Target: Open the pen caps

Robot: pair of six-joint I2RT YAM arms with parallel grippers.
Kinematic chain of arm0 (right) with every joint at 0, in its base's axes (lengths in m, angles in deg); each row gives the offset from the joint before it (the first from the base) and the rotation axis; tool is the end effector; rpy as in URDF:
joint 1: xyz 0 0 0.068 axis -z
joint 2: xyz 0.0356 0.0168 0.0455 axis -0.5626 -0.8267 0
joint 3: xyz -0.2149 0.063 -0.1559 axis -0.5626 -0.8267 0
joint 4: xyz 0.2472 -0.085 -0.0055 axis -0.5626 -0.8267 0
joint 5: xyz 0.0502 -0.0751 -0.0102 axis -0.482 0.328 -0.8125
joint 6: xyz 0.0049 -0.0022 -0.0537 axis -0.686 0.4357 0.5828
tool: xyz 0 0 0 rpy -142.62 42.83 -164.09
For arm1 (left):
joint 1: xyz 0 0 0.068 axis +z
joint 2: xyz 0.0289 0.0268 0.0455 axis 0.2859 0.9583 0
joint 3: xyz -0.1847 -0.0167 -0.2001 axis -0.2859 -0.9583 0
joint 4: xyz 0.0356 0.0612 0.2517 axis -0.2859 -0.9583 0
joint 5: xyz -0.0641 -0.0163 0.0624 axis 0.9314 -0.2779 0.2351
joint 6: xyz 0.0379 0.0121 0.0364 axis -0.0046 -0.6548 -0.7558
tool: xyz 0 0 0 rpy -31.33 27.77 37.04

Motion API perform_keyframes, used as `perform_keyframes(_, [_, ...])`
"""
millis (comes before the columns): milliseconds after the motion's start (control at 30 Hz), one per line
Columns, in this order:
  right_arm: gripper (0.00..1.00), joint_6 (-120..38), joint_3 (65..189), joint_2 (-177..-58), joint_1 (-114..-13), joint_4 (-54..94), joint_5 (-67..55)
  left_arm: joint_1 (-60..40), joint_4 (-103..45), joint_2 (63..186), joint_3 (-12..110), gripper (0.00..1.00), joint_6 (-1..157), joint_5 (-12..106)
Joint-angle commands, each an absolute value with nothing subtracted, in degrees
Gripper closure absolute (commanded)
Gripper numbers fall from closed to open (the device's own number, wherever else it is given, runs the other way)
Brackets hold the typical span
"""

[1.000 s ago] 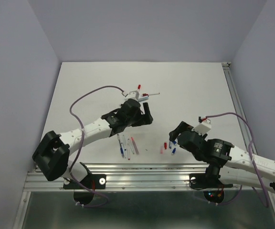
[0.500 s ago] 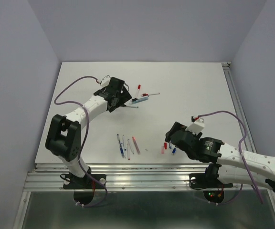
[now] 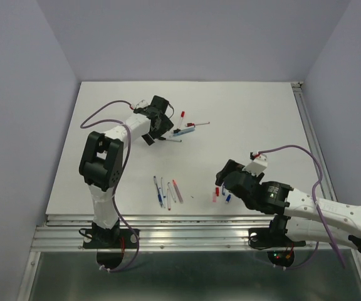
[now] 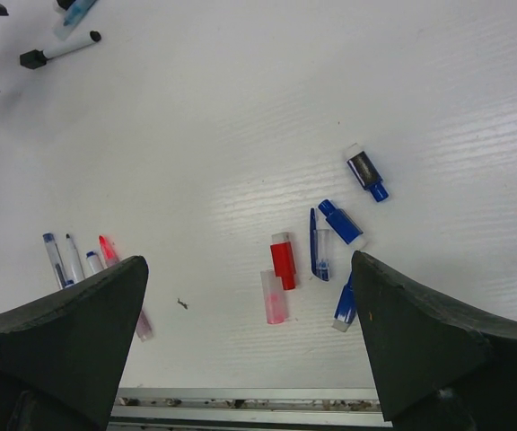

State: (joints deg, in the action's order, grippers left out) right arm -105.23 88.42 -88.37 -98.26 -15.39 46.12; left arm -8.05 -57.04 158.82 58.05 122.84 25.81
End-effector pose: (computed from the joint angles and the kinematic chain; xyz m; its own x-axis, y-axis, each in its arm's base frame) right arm 0.0981 0.1444 0.2396 -0.5326 0.4424 -0.7216 0.1763 0.8918 0.4166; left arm 0.3815 -0.1662 0.2108 -0.6454 -0.5964 -0.4772 -0.4565 0.8021 -0.3851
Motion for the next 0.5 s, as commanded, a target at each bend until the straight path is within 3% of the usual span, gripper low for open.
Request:
perform_keyframes(0, [0.00,-101.60,86.63,-87.78,-97.87,-11.53,48.58,-7.91,-60.04,161.25,62.77,0.12,126.79,23.49])
perform_keyframes(467, [0.00,-99.49,84.87,-85.23,-97.87,-11.17,48.32,-6.94,-64.97,168.81,70.25,0.20,130.75,22.87])
